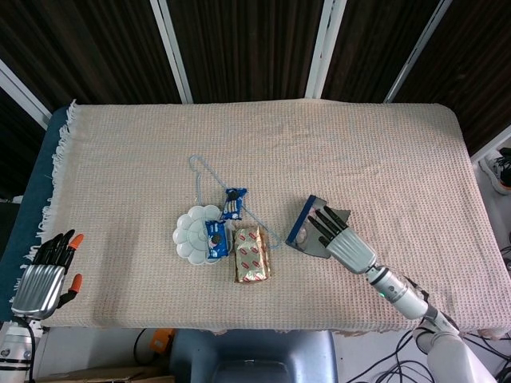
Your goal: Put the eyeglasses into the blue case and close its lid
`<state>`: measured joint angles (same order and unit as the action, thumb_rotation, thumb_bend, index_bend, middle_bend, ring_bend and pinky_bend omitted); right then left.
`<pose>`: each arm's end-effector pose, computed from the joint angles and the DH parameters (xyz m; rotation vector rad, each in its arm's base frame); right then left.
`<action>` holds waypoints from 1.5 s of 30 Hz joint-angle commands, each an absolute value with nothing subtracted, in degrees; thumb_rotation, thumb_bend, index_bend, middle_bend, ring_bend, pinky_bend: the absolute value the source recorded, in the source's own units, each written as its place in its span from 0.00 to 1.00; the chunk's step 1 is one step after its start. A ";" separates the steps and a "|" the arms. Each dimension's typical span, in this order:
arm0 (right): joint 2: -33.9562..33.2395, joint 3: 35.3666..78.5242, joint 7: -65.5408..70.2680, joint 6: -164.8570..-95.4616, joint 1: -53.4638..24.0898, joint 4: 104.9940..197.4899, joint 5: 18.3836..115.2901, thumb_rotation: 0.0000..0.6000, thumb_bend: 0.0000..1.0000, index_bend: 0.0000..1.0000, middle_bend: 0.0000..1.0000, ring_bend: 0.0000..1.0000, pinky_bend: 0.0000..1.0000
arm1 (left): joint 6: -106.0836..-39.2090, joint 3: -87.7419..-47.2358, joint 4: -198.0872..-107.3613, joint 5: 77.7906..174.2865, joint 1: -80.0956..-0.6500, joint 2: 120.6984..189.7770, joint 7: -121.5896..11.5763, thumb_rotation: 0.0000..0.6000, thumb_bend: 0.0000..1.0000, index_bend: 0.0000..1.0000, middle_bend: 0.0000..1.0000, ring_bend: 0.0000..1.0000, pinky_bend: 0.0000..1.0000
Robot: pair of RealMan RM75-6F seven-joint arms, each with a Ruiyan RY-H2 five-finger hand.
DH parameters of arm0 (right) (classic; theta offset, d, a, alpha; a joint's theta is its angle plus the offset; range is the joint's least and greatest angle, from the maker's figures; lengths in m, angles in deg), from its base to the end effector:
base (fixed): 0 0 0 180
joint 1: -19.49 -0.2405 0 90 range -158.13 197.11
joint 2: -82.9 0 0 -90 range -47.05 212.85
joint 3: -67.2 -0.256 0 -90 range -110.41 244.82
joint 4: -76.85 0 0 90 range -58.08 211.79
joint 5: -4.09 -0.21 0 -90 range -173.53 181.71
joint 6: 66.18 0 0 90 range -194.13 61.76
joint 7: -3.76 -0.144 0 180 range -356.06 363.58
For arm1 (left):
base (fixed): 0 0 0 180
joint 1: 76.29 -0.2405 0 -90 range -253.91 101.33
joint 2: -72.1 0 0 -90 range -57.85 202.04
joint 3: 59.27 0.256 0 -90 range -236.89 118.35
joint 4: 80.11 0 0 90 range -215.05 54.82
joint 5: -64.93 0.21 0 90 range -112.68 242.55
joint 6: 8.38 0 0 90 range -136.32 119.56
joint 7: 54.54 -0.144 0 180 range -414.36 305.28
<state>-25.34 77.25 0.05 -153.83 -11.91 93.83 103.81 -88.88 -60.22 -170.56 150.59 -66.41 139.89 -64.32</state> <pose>-0.2750 -0.3138 -0.0062 2.0093 -0.0258 0.9097 -0.3029 0.2004 0.1263 -1.5433 -0.8165 -0.7949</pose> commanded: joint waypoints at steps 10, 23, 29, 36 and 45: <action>-21.59 77.12 2.81 -157.80 -11.36 101.81 106.17 1.00 0.59 0.83 0.21 0.04 0.01 | -88.46 -60.52 -170.53 150.00 -66.35 139.80 -64.13 1.00 0.45 0.00 0.00 0.00 0.13; -19.60 73.17 2.60 -150.38 -17.89 108.50 104.91 1.00 0.59 0.83 0.21 0.04 0.00 | -87.97 -60.63 -170.47 149.70 -66.17 139.79 -64.25 1.00 0.45 0.00 0.00 0.00 0.13; -19.14 72.44 3.56 -148.16 -19.64 110.12 105.00 1.00 0.59 0.83 0.21 0.04 0.00 | -87.98 -60.81 -170.39 149.48 -66.18 139.65 -63.80 1.00 0.45 0.00 0.00 0.00 0.13; -18.64 71.01 3.55 -144.75 -21.16 112.25 103.80 1.00 0.59 0.82 0.21 0.04 0.00 | -87.76 -60.74 -170.32 149.48 -66.12 139.65 -63.88 1.00 0.45 0.00 0.00 0.00 0.13; -18.57 69.40 3.50 -138.96 -23.65 114.23 102.13 1.00 0.59 0.81 0.21 0.04 0.00 | -87.25 -60.61 -170.47 149.40 -65.92 139.84 -64.57 1.00 0.45 0.00 0.00 0.00 0.13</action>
